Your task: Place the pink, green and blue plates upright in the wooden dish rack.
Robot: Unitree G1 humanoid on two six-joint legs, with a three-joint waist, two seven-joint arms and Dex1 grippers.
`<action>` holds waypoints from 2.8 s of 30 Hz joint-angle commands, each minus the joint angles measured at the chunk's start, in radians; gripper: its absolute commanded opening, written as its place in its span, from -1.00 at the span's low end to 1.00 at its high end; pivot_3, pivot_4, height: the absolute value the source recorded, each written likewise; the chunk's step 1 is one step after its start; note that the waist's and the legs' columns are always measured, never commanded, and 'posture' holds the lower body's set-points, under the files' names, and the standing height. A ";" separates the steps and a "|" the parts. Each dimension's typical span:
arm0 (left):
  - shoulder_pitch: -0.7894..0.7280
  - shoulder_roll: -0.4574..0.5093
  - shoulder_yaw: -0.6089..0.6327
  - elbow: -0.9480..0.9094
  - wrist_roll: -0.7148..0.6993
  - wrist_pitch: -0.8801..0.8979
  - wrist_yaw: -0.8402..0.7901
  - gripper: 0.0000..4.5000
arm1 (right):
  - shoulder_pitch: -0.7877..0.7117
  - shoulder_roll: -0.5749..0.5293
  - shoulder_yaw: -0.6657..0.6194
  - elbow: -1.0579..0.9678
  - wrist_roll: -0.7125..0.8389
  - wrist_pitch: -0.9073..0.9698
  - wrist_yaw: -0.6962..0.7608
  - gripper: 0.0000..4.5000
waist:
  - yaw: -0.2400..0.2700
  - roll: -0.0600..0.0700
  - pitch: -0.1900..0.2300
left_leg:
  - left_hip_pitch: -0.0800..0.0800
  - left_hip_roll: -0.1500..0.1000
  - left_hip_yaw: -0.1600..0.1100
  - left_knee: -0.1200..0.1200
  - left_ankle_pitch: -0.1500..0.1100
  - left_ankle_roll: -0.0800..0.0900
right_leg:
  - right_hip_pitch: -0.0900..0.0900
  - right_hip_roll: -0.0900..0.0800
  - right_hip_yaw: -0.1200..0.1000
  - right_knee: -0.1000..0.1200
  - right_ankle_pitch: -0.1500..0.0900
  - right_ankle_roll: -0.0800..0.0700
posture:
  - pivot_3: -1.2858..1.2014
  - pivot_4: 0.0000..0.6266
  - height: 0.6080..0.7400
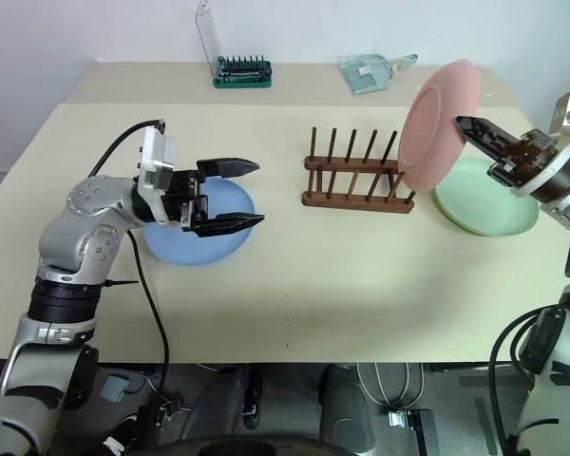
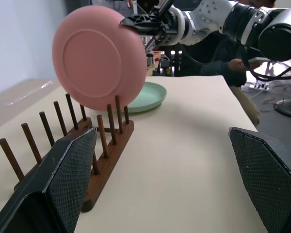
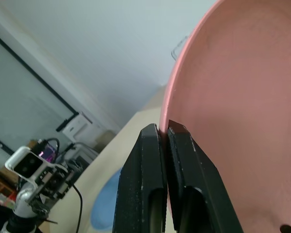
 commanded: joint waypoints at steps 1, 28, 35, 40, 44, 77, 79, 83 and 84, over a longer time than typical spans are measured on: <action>-0.010 0.009 0.005 -0.033 -0.010 -0.011 -0.003 1.00 | -0.025 0.014 0.010 0.008 -0.032 -0.068 0.012 -0.71 | -0.001 0.000 0.000 | 0.000 0.000 0.000 0.000 0.000 0.000 | 0.000 0.000 0.000 0.000 0.000 0.000 | 0.03 -0.52 0.76; 0.017 -0.011 -0.008 -0.077 -0.033 0.021 0.025 1.00 | 0.313 -0.125 -0.030 -0.253 -0.334 -0.608 -0.171 0.98 | 0.003 0.003 0.001 | 0.000 0.000 0.001 0.000 0.000 0.000 | 0.000 0.000 0.001 0.000 0.000 0.000 | 0.03 -0.52 0.76; -0.031 -0.049 -0.015 -0.020 -0.018 -0.002 0.034 1.00 | 0.413 -0.159 0.175 -0.244 -0.490 -0.657 -0.109 0.98 | -0.018 0.002 0.000 | 0.002 0.000 0.001 0.000 0.000 0.000 | 0.001 0.000 0.001 0.000 0.000 0.000 | 0.03 -0.52 0.76; -0.043 -0.052 -0.027 -0.031 -0.020 0.012 0.027 1.00 | 0.282 -0.100 0.290 -0.047 -0.598 -0.713 -0.164 0.98 | -0.026 0.002 0.000 | 0.002 0.000 0.001 0.000 0.000 0.000 | 0.001 0.000 0.001 0.000 0.000 0.000 | 0.03 -0.52 0.76; -0.023 -0.044 -0.027 -0.067 -0.028 0.021 0.041 1.00 | 0.185 -0.062 0.348 0.132 -0.685 -0.769 -0.221 0.98 | -0.021 0.002 0.000 | 0.002 0.000 0.001 -0.001 0.000 0.000 | 0.001 0.000 0.001 -0.001 0.000 0.000 | 0.03 -0.52 0.76; -0.028 -0.059 -0.021 -0.053 -0.022 -0.002 0.102 1.00 | -0.281 0.195 -0.168 -0.396 0.341 -0.236 -0.464 -0.99 | 0.002 0.007 0.002 | 0.000 0.001 0.001 -0.001 0.000 0.000 | 0.000 0.001 0.002 0.000 0.000 0.000 | 0.03 -0.52 0.76; -0.026 -0.059 -0.022 -0.054 -0.022 -0.002 0.102 1.00 | -0.254 0.208 -0.178 -0.441 0.441 -0.133 -0.515 -0.99 | 0.006 0.007 0.002 | 0.000 0.001 0.001 0.000 0.000 0.000 | 0.000 0.001 0.001 0.000 0.000 0.000 | 0.03 -0.52 0.76; -0.022 -0.055 -0.021 -0.056 -0.022 -0.002 0.102 1.00 | -0.121 0.272 -0.161 -0.515 0.495 -0.069 -0.611 -0.99 | 0.003 0.005 0.001 | 0.000 0.001 0.001 0.000 0.000 0.000 | 0.000 0.001 0.001 0.000 0.000 0.000 | 0.03 -0.52 0.76; -0.022 -0.055 -0.020 -0.056 -0.020 -0.005 0.104 1.00 | -0.087 0.285 -0.155 -0.538 0.487 -0.078 -0.619 -0.99 | 0.002 0.005 0.001 | 0.000 0.001 0.000 0.000 0.000 0.000 | 0.000 0.001 0.001 0.000 0.000 0.000 | 0.03 -0.52 0.76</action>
